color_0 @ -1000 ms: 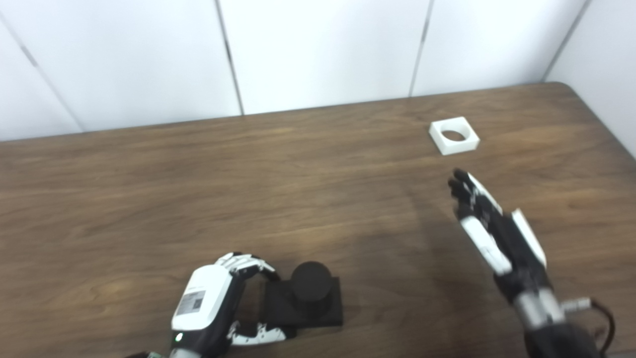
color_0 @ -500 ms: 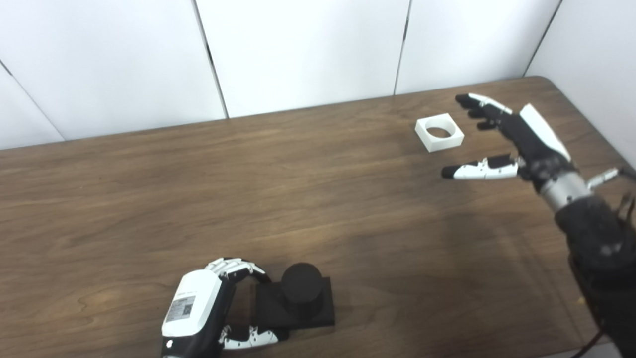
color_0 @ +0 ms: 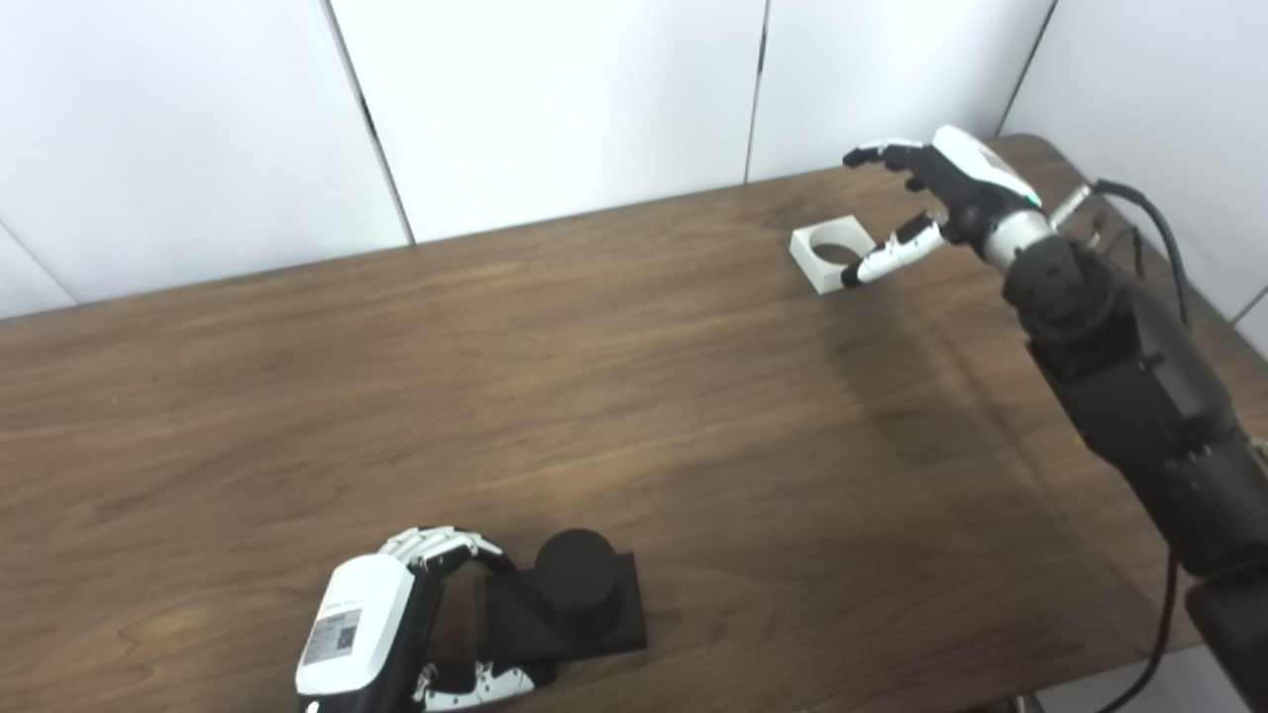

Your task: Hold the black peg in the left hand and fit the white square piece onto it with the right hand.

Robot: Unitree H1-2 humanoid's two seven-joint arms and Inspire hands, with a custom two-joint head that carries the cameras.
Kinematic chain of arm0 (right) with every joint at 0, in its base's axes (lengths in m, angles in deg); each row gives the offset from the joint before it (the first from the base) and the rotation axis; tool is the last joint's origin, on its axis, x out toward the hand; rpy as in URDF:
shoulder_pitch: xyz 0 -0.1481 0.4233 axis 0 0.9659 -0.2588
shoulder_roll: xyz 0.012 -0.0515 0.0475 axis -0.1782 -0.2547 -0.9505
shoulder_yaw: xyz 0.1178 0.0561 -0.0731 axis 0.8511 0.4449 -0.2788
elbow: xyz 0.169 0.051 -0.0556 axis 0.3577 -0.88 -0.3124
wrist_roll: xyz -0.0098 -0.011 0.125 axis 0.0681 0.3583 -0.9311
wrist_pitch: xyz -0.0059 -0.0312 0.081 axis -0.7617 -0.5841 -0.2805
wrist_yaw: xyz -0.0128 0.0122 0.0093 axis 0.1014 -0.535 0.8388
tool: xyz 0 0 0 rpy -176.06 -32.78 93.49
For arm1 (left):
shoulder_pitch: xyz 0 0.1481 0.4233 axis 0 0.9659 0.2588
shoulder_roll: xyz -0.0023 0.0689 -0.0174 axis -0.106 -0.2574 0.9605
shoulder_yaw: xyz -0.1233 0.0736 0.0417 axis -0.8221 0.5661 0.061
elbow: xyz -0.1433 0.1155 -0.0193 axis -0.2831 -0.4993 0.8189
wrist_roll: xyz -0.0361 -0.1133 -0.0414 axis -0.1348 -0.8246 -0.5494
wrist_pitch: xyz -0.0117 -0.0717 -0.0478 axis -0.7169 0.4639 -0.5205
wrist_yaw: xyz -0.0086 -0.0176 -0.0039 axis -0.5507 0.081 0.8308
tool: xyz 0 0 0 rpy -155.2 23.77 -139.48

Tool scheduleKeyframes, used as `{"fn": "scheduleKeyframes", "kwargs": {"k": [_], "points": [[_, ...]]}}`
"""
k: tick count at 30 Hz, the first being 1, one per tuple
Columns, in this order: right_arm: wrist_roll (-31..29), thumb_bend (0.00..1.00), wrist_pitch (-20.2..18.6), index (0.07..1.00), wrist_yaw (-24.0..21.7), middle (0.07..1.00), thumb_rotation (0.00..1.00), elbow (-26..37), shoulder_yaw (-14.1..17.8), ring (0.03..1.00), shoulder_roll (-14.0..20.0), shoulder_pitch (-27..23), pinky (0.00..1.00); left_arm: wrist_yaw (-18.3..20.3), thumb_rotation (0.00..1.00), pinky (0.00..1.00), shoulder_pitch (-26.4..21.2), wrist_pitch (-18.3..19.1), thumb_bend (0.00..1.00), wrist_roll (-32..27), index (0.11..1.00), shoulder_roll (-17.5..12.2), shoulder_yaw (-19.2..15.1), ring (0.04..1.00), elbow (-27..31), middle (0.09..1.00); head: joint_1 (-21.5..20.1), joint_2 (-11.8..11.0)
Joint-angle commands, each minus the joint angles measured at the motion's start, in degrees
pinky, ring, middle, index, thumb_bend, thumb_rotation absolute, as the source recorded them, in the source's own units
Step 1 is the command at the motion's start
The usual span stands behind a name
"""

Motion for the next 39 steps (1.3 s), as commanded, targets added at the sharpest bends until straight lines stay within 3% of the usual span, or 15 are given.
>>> {"fn": "scheduleKeyframes", "kwargs": {"k": [1,4,9,17,30,39], "points": [[2.48,0.88,3.32,0.816,1.00,0.900,0.12,-2.04,-1.34,0.912,2.83,-4.71,0.84,2.85,0.05,0.83,1.12,1.24,0.52,-0.27,0.484,-0.12,0.60,0.770,-0.85,0.704,-0.09,-0.15],[4.85,0.87,4.34,0.817,0.73,0.898,0.14,-4.98,-3.97,0.915,3.42,-6.63,0.85,2.92,0.05,0.83,1.27,1.20,0.52,-0.16,0.484,-0.10,0.60,0.768,-0.69,0.704,0.02,-0.47],[7.74,0.86,5.48,0.809,-0.43,0.915,0.14,-10.30,-8.05,0.942,3.57,-10.20,0.95,2.67,0.05,0.82,1.52,1.05,0.52,-0.01,0.484,0.00,0.53,0.768,-0.66,0.703,0.32,-0.69],[11.13,0.88,5.87,0.786,-3.51,0.917,0.16,-14.97,-12.72,0.952,3.78,-13.95,0.98,2.19,0.05,0.82,1.55,0.73,0.52,0.45,0.484,0.13,0.56,0.766,-0.86,0.701,0.32,-0.91],[12.99,0.85,6.74,0.747,-3.87,0.905,0.13,-16.75,-14.13,0.947,3.50,-14.86,0.97,1.80,0.05,0.82,1.43,0.71,0.52,0.74,0.483,0.96,0.40,0.760,-0.44,0.699,0.94,-0.91],[14.52,0.83,7.56,0.662,-4.22,0.883,0.10,-16.57,-14.78,0.934,3.88,-14.95,0.96,2.11,0.05,0.82,1.42,0.73,0.52,1.00,0.483,1.32,0.38,0.760,-0.10,0.700,1.11,-0.75]]}}
